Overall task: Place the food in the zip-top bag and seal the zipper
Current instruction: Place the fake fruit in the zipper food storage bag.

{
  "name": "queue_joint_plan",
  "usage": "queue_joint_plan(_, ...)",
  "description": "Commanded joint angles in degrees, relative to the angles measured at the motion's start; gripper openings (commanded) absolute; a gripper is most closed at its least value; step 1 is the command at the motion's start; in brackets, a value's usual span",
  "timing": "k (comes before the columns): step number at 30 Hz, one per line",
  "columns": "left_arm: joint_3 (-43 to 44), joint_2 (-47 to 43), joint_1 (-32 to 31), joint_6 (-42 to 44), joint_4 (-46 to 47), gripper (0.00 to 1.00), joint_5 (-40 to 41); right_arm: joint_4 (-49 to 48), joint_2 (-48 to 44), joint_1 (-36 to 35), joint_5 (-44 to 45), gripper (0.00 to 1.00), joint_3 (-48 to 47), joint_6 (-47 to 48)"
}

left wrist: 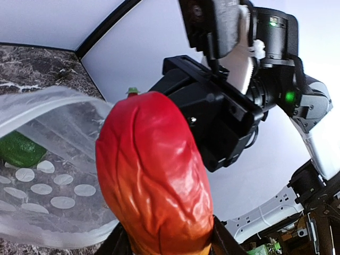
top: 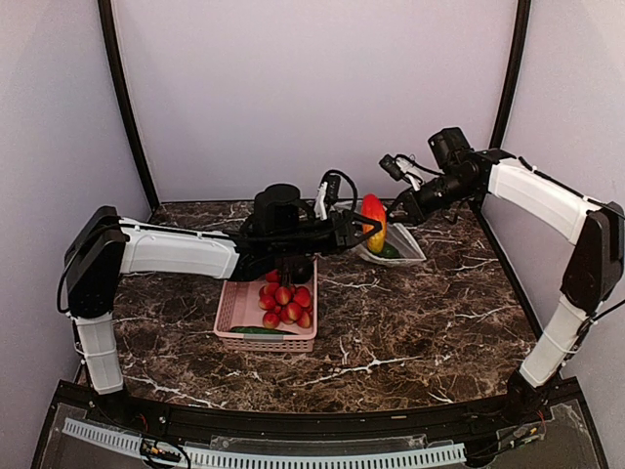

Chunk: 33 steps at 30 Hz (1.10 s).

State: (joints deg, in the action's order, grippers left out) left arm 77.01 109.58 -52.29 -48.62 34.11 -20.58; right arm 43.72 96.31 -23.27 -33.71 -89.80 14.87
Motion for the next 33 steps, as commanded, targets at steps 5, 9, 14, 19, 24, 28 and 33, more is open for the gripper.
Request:
queue_joint_plan(5,3.8,2.7,-0.2,-3.4,-0.2,0.24,2.0,-3.1,-3.2,-0.3,8.0,0.0,-0.9,-3.1)
queue_joint_plan(9,6.1,4.1,-0.1,-4.2,-5.5,0.23,3.3,-3.6,-4.0,-0.4,8.0,0.0,-0.8,-3.4)
queue_joint_plan(14,8.3,5.9,0.4,-7.3,-6.2,0.24,2.6,-4.4,-6.1,-0.4,7.7,0.0,0.7,-2.6)
queue_joint_plan(19,9.8,7.7,1.4,-14.1,-9.2,0.23,3.2,-6.0,-8.6,-0.4,6.3,0.0,4.2,-1.8)
queue_joint_plan(24,10.8,9.1,1.9,-17.1,-6.0,0.24,3.1,-6.5,-9.4,-0.5,2.6,0.0,6.7,-1.6)
queue_joint_plan(28,13.6,10.0,2.1,-18.4,-9.9,0.36,5.0,-6.6,-9.5,-0.8,0.9,0.0,7.6,-1.6)
queue_joint_plan(33,15.8,10.9,2.1,-20.1,-10.8,0.53,5.9,-6.8,-9.3,-0.8,0.3,0.0,8.2,-2.0)
